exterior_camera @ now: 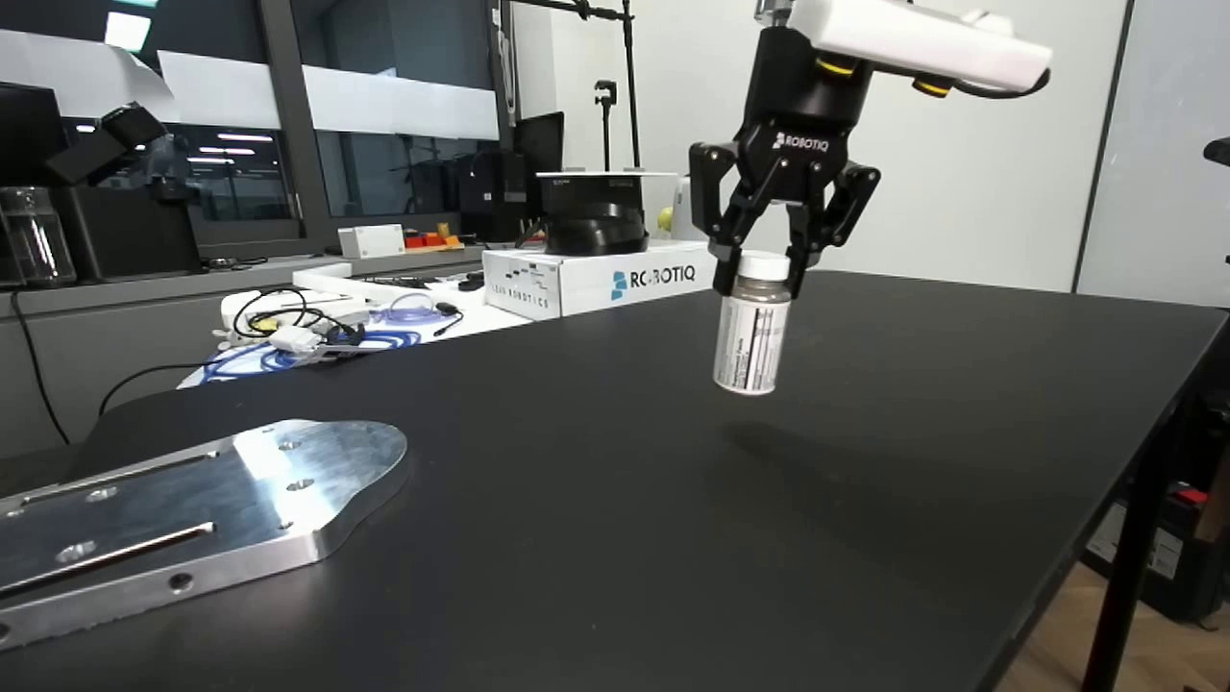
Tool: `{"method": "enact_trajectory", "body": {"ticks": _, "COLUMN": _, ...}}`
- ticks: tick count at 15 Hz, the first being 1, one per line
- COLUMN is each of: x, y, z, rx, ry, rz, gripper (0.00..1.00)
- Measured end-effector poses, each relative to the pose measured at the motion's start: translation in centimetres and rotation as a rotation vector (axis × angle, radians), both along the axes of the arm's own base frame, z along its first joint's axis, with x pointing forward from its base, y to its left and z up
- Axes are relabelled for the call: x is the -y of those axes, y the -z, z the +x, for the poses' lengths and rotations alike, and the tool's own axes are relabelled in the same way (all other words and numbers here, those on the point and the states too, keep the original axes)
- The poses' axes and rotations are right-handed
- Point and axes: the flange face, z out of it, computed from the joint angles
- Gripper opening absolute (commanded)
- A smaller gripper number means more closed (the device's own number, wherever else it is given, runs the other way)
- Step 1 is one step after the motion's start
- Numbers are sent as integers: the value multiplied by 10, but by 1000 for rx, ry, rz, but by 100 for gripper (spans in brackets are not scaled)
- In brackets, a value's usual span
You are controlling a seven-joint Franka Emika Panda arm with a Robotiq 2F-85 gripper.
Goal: Pick up the bottle from the metal board and put it on the table.
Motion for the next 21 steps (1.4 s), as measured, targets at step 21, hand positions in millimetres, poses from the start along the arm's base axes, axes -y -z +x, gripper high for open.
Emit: {"method": "enact_trajectory", "body": {"ticks": 21, "x": 51, "y": 24, "z": -4, "rx": -135, "ry": 159, "rz": -33, "gripper": 30}}
